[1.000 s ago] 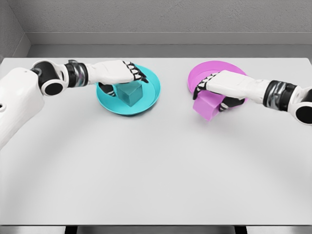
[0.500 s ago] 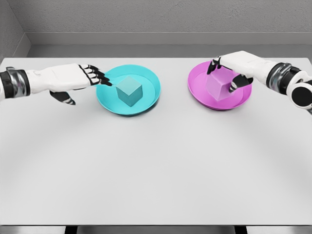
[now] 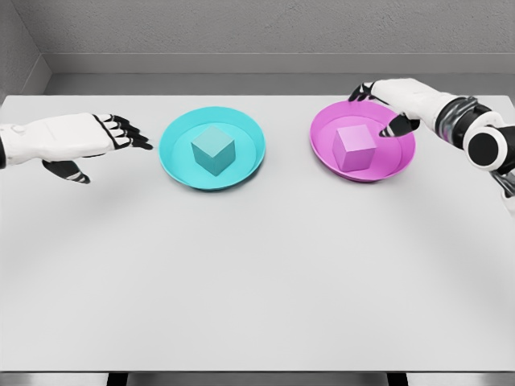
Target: Place the blocks in the corresponding plates according to their colors
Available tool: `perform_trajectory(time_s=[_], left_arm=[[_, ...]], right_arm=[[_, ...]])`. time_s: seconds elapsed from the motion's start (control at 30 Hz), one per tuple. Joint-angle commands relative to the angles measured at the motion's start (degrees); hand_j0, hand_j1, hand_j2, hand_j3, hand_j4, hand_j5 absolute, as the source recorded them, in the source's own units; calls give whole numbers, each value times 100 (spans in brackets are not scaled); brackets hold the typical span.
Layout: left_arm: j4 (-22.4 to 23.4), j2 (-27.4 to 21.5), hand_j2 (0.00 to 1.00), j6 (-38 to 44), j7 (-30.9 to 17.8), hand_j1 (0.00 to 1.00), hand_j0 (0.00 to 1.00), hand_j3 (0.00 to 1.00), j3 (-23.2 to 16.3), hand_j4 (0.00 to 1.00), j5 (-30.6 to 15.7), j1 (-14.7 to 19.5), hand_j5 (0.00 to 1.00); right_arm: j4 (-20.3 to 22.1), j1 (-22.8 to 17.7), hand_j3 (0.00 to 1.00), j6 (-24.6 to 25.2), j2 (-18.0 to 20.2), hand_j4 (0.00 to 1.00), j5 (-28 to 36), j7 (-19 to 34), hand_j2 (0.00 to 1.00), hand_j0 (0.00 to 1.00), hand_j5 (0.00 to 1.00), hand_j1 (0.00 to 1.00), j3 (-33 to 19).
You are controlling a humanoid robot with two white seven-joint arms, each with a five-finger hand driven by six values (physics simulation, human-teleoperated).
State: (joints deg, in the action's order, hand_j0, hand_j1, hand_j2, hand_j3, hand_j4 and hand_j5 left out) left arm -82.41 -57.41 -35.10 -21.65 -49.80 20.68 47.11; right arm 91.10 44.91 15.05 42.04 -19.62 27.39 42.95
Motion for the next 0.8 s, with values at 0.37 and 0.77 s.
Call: perform_trajectory(time_s=[0.37, 0.77], left_arm=[[15, -262, 100, 10, 3, 100, 100, 100, 23, 100, -38, -114, 100], [-3, -385, 100, 10, 3, 100, 100, 100, 102, 100, -38, -220, 100]], right_arm=[[742, -1300, 100, -3790, 1148, 100, 19, 29, 100, 100, 100, 100, -1430], [619, -2663, 100, -5005, 1614, 100, 28, 12, 100, 100, 100, 100, -2546]])
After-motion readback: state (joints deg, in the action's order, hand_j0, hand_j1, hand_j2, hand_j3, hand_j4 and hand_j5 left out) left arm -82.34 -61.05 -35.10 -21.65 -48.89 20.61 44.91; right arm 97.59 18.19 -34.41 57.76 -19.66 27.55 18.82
